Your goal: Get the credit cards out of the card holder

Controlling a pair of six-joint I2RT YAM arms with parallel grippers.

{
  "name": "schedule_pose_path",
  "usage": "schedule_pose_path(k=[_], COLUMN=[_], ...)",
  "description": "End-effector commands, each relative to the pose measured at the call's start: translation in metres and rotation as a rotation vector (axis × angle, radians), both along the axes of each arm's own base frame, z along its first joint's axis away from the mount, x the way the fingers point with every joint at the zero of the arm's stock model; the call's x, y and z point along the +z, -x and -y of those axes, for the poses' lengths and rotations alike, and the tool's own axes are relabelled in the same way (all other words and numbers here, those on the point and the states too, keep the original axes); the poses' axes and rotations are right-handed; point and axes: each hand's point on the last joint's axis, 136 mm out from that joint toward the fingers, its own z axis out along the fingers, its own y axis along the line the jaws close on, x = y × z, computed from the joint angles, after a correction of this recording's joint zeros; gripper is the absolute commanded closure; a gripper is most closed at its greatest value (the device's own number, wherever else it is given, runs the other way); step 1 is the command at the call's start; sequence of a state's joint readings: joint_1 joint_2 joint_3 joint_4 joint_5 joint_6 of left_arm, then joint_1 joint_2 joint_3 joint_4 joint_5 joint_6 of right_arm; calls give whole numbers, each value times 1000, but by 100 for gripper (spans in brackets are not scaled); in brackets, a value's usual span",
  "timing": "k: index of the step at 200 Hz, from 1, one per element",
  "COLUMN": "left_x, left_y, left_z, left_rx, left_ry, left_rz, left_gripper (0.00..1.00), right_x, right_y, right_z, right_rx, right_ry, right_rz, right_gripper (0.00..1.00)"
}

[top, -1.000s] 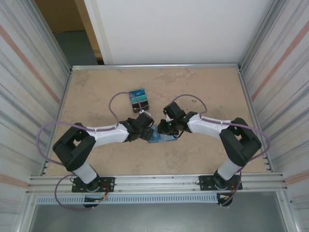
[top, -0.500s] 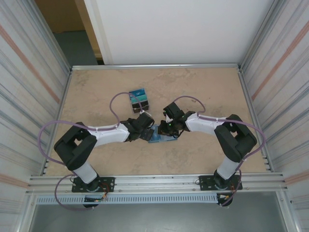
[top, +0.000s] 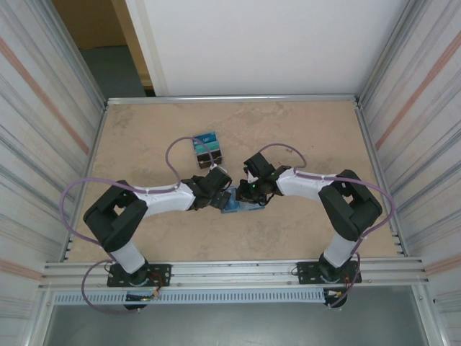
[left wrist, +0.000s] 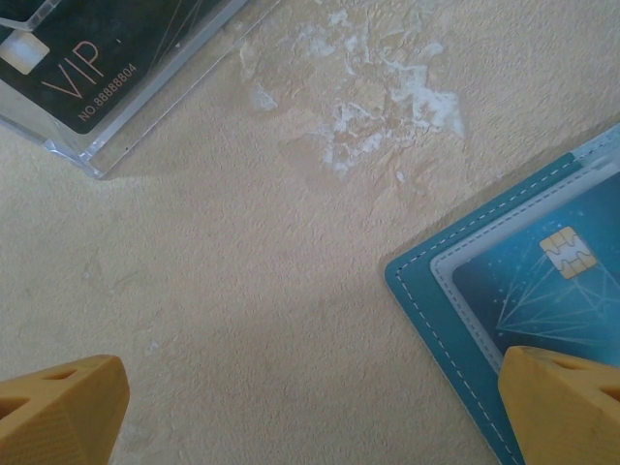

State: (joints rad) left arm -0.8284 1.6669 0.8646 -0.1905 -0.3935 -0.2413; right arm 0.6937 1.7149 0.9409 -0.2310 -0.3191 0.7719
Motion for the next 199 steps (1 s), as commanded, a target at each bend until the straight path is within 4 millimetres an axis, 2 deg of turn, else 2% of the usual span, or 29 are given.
schedule_pose_path(k=[1,154,199], left_x=[-6,-12,-16], left_y=[1,7,10], left_z=[-6,-11,-11], left_rx=[13,1,-3], left_ry=[-35,-63,-67], left_rz=[-26,-52,-64], left_gripper=[1,1,1], right_x=[-3,-22,-17], right_y=[0,2,1], right_z=[-2,0,-7], right_rx=[-3,-34,-44], right_ry=[-23,-92,-199], right_rz=[-26,-95,-100], right_gripper=[83,84,88])
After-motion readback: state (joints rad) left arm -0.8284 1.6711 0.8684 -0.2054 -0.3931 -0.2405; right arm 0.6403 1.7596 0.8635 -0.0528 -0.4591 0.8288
